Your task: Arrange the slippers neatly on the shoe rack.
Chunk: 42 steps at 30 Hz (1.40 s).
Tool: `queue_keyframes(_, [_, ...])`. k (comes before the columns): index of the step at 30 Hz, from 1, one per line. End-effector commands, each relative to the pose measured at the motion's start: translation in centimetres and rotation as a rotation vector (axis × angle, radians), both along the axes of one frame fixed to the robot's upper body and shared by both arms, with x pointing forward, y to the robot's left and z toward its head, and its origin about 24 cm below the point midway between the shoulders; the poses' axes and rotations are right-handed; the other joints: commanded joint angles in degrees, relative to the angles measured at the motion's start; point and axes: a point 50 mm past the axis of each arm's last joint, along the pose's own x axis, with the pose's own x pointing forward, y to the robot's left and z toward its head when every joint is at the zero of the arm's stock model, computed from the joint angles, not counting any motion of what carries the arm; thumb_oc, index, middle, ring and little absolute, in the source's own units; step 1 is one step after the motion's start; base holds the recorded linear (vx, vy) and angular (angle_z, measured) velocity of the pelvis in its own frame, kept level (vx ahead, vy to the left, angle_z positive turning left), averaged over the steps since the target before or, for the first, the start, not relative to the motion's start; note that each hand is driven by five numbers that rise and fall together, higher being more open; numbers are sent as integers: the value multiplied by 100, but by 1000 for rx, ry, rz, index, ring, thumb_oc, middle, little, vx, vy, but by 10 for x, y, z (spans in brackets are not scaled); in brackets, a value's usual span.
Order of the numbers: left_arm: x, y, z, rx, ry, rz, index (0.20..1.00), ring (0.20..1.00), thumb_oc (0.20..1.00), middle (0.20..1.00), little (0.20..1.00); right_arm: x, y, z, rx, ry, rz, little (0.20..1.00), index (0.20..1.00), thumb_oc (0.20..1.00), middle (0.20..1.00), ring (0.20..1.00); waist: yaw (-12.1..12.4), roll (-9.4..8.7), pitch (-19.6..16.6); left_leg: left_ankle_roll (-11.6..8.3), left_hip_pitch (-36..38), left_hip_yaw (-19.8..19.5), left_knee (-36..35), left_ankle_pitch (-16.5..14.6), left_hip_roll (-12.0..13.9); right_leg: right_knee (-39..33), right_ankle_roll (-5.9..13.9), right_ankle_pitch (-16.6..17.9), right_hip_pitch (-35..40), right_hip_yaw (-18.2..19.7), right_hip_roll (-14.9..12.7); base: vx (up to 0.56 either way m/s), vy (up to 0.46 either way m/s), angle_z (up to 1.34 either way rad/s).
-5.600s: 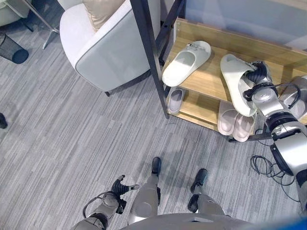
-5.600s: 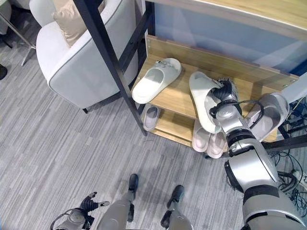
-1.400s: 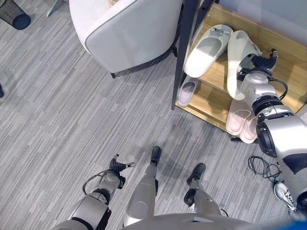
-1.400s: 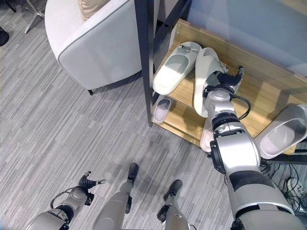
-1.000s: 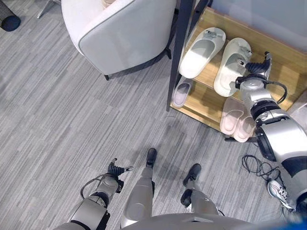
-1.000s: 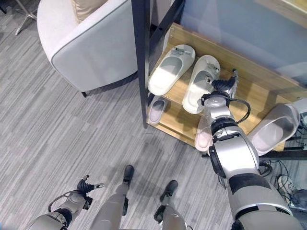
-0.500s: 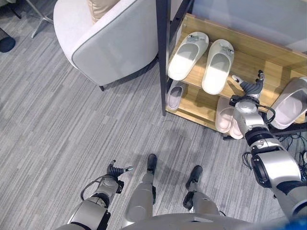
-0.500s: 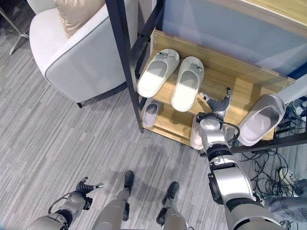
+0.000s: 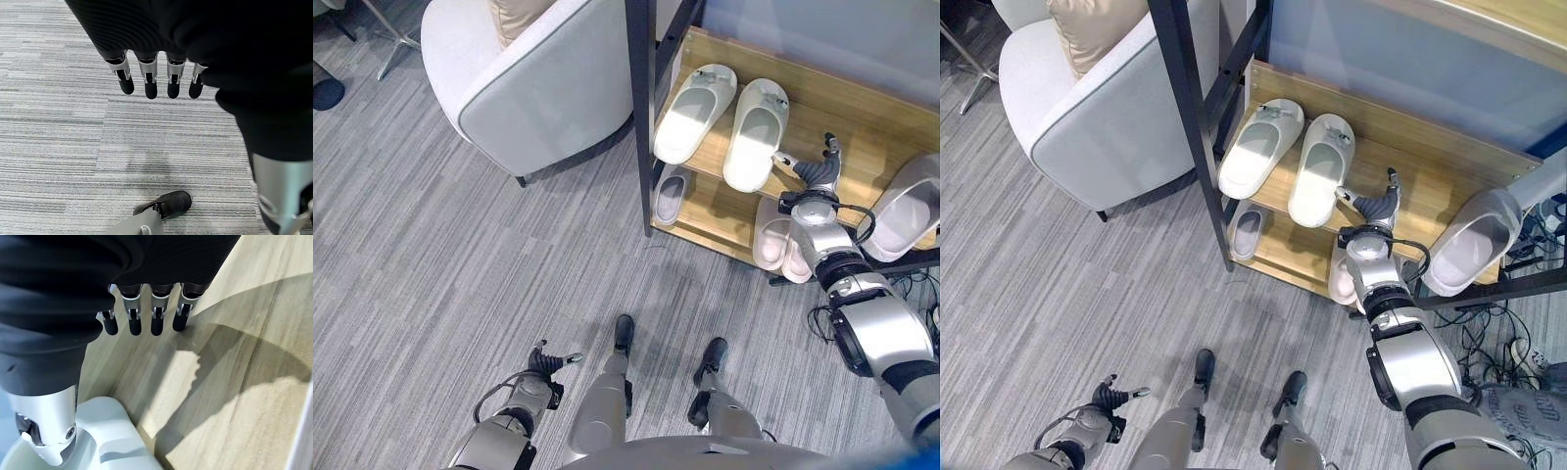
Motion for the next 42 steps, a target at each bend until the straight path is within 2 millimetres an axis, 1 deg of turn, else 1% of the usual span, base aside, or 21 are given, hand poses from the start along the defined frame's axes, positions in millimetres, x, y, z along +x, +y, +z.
queue_keyframes(1, [7, 3, 3, 19, -1, 7, 1000, 1000, 1000, 1000, 1000, 11, 23, 15, 18, -39, 86, 1000, 1000, 1000, 1000, 1000, 108, -122, 272, -377, 75, 71, -84, -525, -99, 61, 741, -415, 576, 289, -418, 0, 0, 0])
queue_keyframes(4, [8, 2, 3, 19, -3, 6, 1000, 1000, 1000, 1000, 1000, 13, 34, 15, 50, -46, 118, 1000, 1000, 1000, 1000, 1000, 113, -123, 263, -374, 84, 82, -84, -525, -91, 66, 738, -414, 581, 290, -416, 0, 0, 0])
queue_keyframes(9, [7, 4, 4, 27, 0, 10, 1000, 1000, 1000, 1000, 1000, 15, 48, 19, 32, -58, 168, 1000, 1000, 1000, 1000, 1000, 120, -133, 259, -367, 104, 78, -84, -527, -91, 67, 720, -426, 588, 288, -403, 0, 0, 0])
queue_keyframes(23, [8, 5, 5, 36, -1, 7, 1000, 1000, 1000, 1000, 1000, 21, 74, 30, 78, -73, 240, 1000, 1000, 1000, 1000, 1000, 207, -141, 278, -374, 114, 92, -84, -507, -80, 84, 703, -428, 609, 295, -407, 0, 0, 0])
queue_keyframes(35, [12, 3, 6, 51, -2, -18, 1000, 1000, 1000, 1000, 1000, 26, 87, 39, 154, -74, 242, 1000, 1000, 1000, 1000, 1000, 281, -142, 239, -384, 102, 75, -84, -497, -94, 84, 682, -428, 610, 284, -415, 0, 0, 0])
queue_keyframes(42, [13, 5, 7, 59, -5, -17, 1000, 1000, 1000, 1000, 1000, 28, 89, 44, 145, -74, 251, 1000, 1000, 1000, 1000, 1000, 326, -147, 243, -390, 86, 63, -84, -488, -104, 88, 674, -436, 607, 279, -414, 0, 0, 0])
